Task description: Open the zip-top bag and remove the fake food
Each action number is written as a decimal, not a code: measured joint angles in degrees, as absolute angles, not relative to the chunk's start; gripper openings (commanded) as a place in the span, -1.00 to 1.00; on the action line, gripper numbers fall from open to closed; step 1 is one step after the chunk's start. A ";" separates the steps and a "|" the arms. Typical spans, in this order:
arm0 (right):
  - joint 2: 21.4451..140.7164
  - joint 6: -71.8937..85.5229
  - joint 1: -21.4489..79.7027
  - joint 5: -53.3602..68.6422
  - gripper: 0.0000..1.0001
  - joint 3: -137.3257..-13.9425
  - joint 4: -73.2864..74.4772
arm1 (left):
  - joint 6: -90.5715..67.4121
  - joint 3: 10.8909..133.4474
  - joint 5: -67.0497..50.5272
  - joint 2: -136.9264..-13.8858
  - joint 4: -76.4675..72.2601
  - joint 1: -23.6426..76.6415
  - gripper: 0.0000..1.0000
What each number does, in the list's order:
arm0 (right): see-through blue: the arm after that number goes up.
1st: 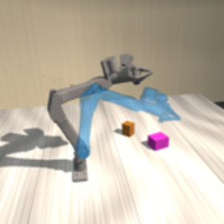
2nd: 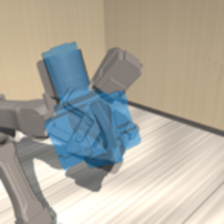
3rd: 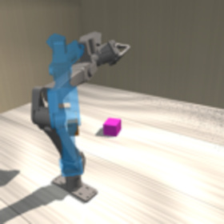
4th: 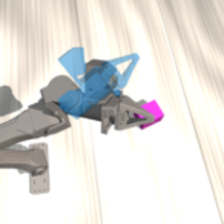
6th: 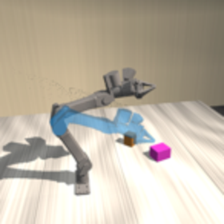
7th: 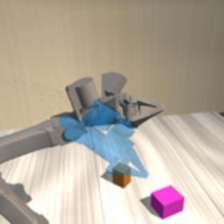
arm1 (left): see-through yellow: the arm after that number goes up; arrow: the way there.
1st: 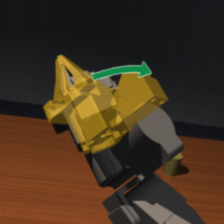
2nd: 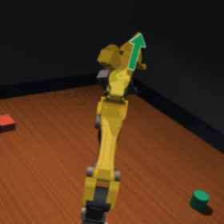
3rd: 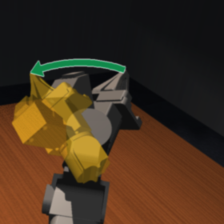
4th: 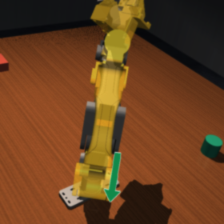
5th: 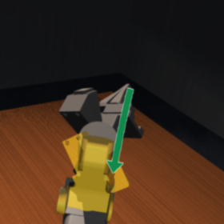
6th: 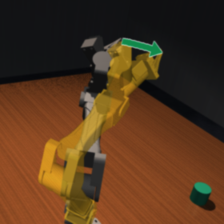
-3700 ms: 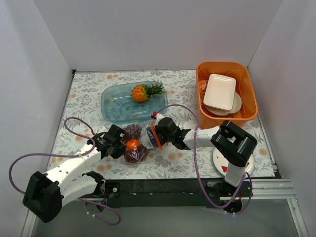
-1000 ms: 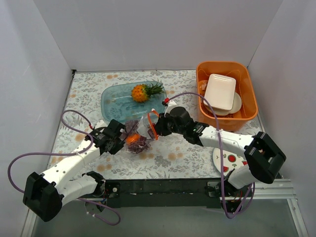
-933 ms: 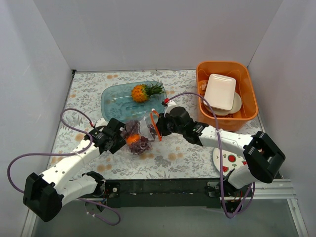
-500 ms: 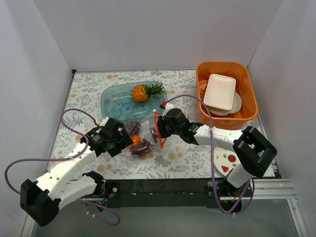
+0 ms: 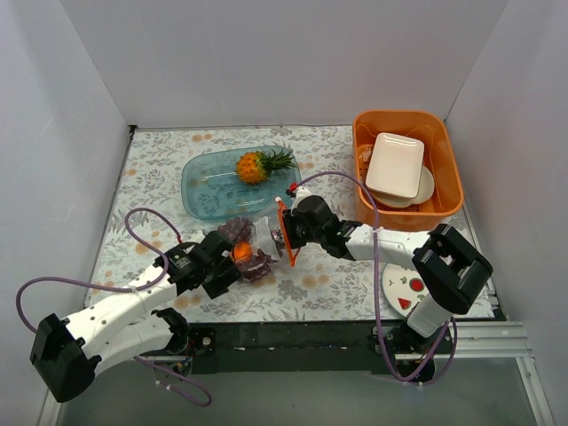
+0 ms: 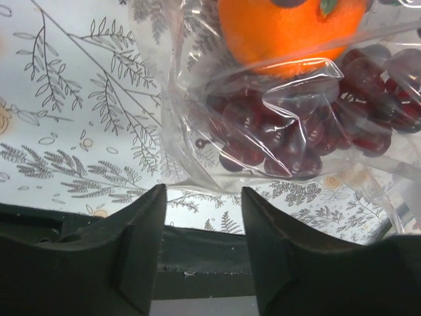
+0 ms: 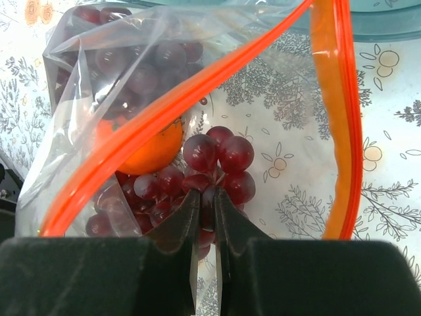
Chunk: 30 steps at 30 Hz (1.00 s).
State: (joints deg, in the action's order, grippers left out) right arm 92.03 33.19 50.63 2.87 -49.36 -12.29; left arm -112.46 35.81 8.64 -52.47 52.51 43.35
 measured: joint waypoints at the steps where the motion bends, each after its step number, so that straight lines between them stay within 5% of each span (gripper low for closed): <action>1: 92.07 33.23 50.63 2.98 -0.96 -49.36 -12.38 | -112.77 35.59 8.88 -52.58 51.92 43.35 -0.32; 4: 92.49 33.50 50.63 3.07 -0.96 -49.36 -12.56 | -113.58 34.04 9.43 -53.15 49.98 43.35 -0.72; 8: 93.69 33.87 50.63 3.07 -0.97 -49.89 -12.45 | -114.08 32.60 9.58 -55.44 48.73 43.35 -1.00; 30: 95.70 34.09 48.38 2.76 -0.97 -54.63 -10.35 | -113.73 36.07 12.64 -62.26 55.92 43.35 -1.00</action>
State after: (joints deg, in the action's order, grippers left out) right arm 95.70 34.09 48.38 2.76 -54.63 -10.35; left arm -113.73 36.07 12.64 -62.26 55.92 43.35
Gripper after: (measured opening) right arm 0.165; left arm 0.010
